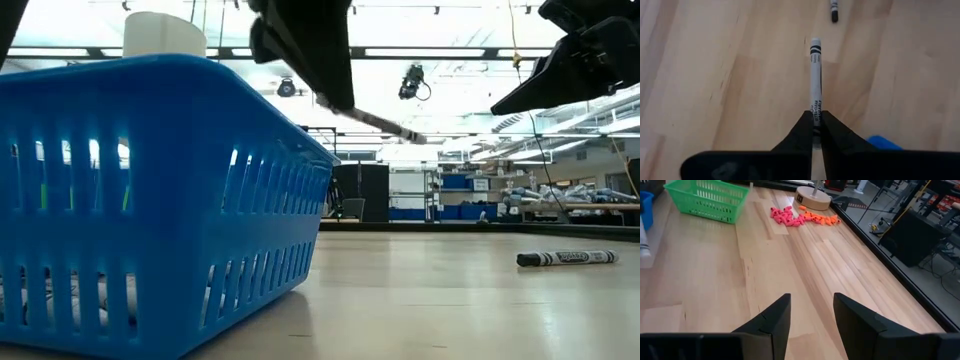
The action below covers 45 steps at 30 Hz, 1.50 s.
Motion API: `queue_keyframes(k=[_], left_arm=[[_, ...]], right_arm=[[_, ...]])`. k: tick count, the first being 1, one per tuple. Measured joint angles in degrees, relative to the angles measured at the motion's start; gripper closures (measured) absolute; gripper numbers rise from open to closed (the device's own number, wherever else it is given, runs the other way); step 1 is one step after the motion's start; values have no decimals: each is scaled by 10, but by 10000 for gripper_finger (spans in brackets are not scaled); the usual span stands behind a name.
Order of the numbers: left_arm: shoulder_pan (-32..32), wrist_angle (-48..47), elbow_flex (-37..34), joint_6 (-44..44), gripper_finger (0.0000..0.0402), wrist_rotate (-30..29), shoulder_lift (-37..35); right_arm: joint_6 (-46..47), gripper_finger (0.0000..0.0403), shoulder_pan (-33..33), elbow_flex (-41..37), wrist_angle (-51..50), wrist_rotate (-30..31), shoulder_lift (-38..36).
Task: Sort crayons
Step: Put the white crayon into the left blue basket, then put the black crayon into the green basket
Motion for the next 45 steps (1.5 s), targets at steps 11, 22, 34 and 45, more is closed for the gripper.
queue_keyframes(k=[11, 22, 34, 45], left_arm=[[-43, -35, 0, -31, 388, 165, -12], [-98, -121, 0, -130, 387, 185, -17], [-118, -143, 0, -167, 274, 127, -18], [-81, -133, 0, -158, 223, 50, -18]], right_arm=[[0, 244, 0, 0, 2, -2, 10], [0, 244, 0, 0, 4, -12, 12], [0, 244, 0, 0, 4, -30, 12], [0, 244, 0, 0, 10, -31, 12]])
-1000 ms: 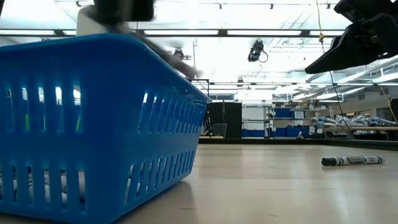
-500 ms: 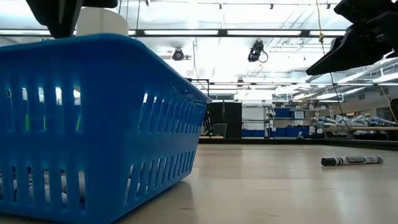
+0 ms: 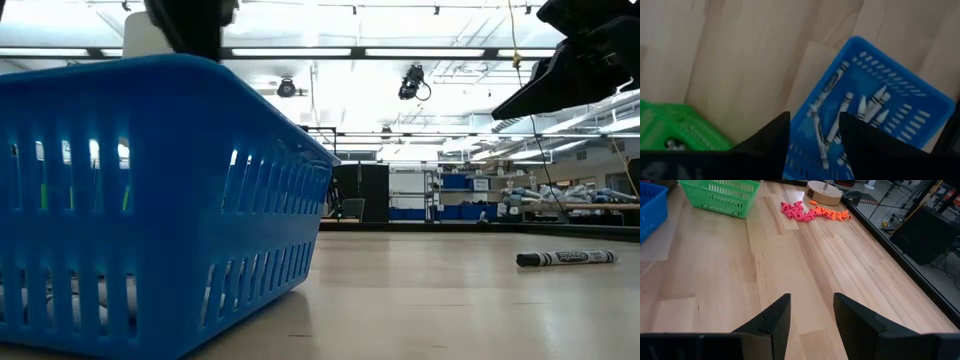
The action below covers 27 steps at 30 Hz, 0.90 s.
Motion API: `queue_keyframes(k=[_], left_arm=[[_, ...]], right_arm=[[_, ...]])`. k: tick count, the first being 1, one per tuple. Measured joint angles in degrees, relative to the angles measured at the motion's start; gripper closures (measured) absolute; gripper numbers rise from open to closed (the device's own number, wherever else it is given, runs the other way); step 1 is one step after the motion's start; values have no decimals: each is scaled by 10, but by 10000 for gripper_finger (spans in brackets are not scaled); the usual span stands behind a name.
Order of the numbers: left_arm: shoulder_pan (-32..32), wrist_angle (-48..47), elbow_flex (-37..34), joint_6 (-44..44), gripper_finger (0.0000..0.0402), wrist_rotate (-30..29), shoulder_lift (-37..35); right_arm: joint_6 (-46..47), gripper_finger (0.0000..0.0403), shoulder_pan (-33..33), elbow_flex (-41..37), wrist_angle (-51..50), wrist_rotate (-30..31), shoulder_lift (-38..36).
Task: Sort crayons
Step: Put the black crayon into the green basket
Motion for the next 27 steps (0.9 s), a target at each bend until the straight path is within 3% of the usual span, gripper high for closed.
queue_keyframes(k=[13, 27], left_arm=[[76, 208, 0, 178, 187, -25, 40], [119, 403, 0, 206, 186, -36, 110]], right_arm=[[-3, 244, 0, 0, -5, -7, 0], [-4, 244, 0, 0, -16, -8, 0]])
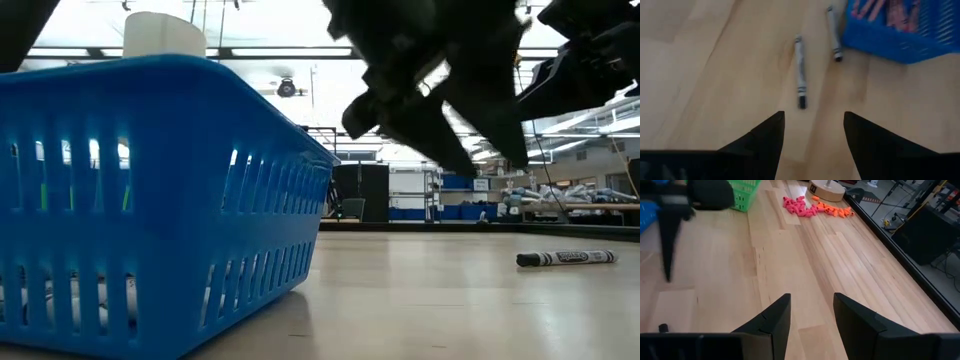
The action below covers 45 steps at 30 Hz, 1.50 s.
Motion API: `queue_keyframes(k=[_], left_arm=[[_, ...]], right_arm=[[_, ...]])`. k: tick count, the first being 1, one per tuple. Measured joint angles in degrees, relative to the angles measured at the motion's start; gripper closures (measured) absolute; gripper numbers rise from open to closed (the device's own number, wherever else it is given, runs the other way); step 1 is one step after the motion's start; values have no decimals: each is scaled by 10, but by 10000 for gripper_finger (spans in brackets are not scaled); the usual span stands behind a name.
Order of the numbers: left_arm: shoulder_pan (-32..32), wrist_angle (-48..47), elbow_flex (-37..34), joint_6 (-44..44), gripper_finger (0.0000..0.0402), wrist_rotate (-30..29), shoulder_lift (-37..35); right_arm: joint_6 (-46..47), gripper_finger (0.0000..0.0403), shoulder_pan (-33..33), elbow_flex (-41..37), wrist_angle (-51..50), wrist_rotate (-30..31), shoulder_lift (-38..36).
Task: Sort crayons
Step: Put the black crayon into the green basket
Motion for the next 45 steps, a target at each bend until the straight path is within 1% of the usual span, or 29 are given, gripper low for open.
queue_keyframes(k=[5, 7, 9, 10, 11, 13, 14, 15, 17, 19, 21, 23, 25, 27, 29, 34, 38, 45], left_arm=[[0, 28, -1, 0, 186, -35, 21], [2, 56, 0, 1, 186, -48, 31], [3, 54, -1, 13, 186, -56, 34], [5, 79, -1, 18, 186, -60, 41], [7, 99, 0, 24, 186, -61, 44], [9, 106, -1, 36, 186, -65, 47], [12, 132, 0, 42, 186, -65, 55], [14, 149, 1, 44, 186, -65, 60], [16, 151, -2, 45, 186, -65, 65], [21, 193, 1, 44, 186, -65, 79], [23, 193, -1, 45, 186, -64, 82], [24, 227, 2, 44, 186, -65, 97], [26, 215, -2, 44, 186, -62, 102], [26, 232, 1, 39, 186, -59, 113], [26, 219, -1, 37, 186, -57, 115], [24, 222, 0, 40, 188, -51, 122], [24, 207, 1, 41, 214, -49, 121], [25, 197, 2, 39, 289, -52, 121]], right_arm=[[0, 244, 0, 0, -1, 0, 0], [4, 244, 0, 0, -8, 0, 0], [5, 244, 0, 0, -8, 0, -1], [7, 244, 0, 0, -11, 0, -2], [7, 244, 0, 0, -16, 0, -2], [8, 244, 0, 0, -12, 2, -3], [8, 244, 0, 0, -15, 2, -3], [8, 244, 0, 0, -20, 3, -4], [9, 244, -1, 0, -14, 3, -3], [9, 244, -1, 0, -20, 3, -3], [9, 244, -2, 0, -14, 3, -1], [9, 244, -3, 0, -20, 3, 0], [10, 244, -3, 0, -16, 3, 2], [10, 244, -4, 0, -20, 1, 3], [11, 244, -4, 0, -16, 0, 4], [11, 244, -4, 0, -19, 0, 5], [11, 244, -4, 0, -18, 0, 5], [11, 244, -4, 0, -18, 0, 5]])
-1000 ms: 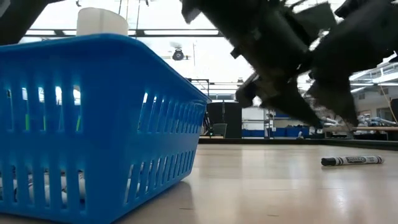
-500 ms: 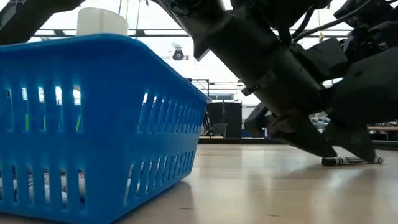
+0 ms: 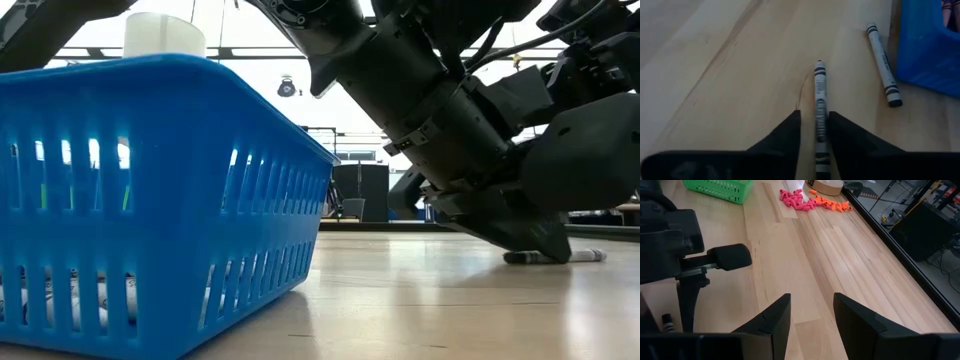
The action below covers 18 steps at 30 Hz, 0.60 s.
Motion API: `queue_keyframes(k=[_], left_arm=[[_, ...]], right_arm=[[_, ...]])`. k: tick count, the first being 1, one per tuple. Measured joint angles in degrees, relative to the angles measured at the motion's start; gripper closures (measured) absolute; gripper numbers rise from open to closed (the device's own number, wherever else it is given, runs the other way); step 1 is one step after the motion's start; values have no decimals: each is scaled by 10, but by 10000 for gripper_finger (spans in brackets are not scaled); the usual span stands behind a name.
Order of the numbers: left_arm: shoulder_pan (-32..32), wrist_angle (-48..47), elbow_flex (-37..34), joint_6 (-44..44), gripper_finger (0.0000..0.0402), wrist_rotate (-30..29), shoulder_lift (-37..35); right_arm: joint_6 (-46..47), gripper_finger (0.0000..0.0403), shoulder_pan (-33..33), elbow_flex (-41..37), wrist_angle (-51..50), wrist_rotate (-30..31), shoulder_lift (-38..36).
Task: Sort crayons
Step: Put the black crayon into the green basket
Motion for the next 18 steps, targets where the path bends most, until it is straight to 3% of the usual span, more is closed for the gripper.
queue_keyframes(k=[10, 18], left_arm=[[4, -48, -1, 2, 385, 6, -15], [-1, -204, -4, 9, 383, -41, -85]], right_arm=[[0, 244, 0, 0, -1, 0, 0], [4, 244, 0, 0, -6, -2, 0]])
